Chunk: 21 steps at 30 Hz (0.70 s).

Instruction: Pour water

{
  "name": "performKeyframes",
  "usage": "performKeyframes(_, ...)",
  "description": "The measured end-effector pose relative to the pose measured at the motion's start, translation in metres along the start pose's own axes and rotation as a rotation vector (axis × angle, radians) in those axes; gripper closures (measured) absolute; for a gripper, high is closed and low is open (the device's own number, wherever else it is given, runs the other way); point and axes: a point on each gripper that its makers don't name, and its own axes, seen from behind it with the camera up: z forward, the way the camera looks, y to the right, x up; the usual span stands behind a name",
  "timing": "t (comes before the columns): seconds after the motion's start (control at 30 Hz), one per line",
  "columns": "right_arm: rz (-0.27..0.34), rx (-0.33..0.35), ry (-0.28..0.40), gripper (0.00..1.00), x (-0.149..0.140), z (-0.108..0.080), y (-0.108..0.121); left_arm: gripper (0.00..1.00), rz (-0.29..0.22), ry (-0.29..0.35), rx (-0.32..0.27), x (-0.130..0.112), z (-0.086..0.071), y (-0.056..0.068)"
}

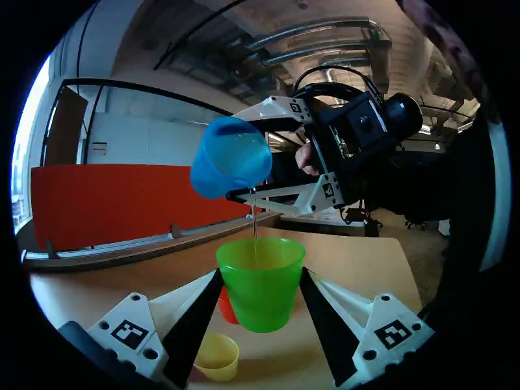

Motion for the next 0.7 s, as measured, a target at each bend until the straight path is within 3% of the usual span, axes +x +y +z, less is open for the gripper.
performKeyframes(0.7,-0.025,-0.006,0.003,0.11,0.0023,-0.0013,0.0013,0.16,0.001,0.001,0.002,-0.0009,-0.0005,-0.0004)
